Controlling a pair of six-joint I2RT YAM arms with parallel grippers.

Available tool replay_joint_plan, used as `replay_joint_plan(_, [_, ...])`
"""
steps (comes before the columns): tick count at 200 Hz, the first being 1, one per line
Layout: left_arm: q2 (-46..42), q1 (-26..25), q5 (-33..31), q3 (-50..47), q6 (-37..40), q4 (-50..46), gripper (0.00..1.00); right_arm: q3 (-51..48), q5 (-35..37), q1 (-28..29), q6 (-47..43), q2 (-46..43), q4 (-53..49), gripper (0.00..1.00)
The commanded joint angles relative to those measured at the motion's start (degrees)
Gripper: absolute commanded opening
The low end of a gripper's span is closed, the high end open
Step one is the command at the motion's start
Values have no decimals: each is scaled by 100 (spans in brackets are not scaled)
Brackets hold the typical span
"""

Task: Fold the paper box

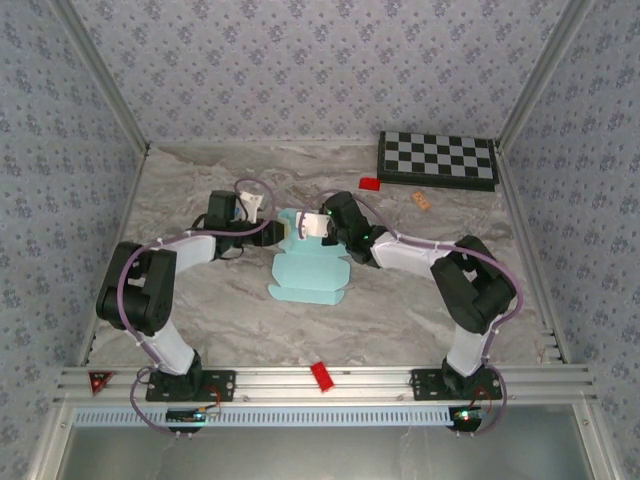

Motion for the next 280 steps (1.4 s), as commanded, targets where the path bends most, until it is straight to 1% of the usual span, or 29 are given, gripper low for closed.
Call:
replay_joint_plan(1, [-182, 96, 283, -152, -235, 570, 49, -85, 30, 81, -59, -165, -6, 0])
replay_joint_plan(23, [-203, 150, 429, -313, -320, 908, 51, -115, 94, 102, -58, -159, 50, 0])
replay_joint_plan(75, [-17, 152, 918, -301, -222, 1031, 51, -133, 157, 150, -58, -150, 80, 0])
replay_joint_plan(97, [42, 154, 1110, -289, -200, 1124, 51, -139, 294, 183, -64, -122, 157, 0])
replay_joint_plan(123, [61, 152, 900, -263, -116, 983, 52, -225, 351, 217, -98, -124, 306, 0])
replay_joint_plan(152, [9, 157, 512, -293, 7, 797, 52, -316, 343, 244, -129, -164, 386, 0])
replay_joint_plan(177, [-1, 169, 345, -331, 77, 705, 52, -408, 331, 282, -171, -179, 479, 0])
replay_joint_plan(196, [30, 169, 339, -324, 126, 649, 51, -445, 347, 306, -210, -180, 510, 0])
replay_joint_plan(240, [139, 170, 601, -283, 93, 664, 47, -491, 421, 368, -214, -184, 585, 0])
replay_joint_plan(265, [131, 178, 536, -295, 58, 663, 47, -528, 472, 410, -211, -185, 652, 0])
replay_joint_plan(280, [114, 178, 386, -305, 16, 653, 48, -563, 499, 436, -219, -197, 702, 0])
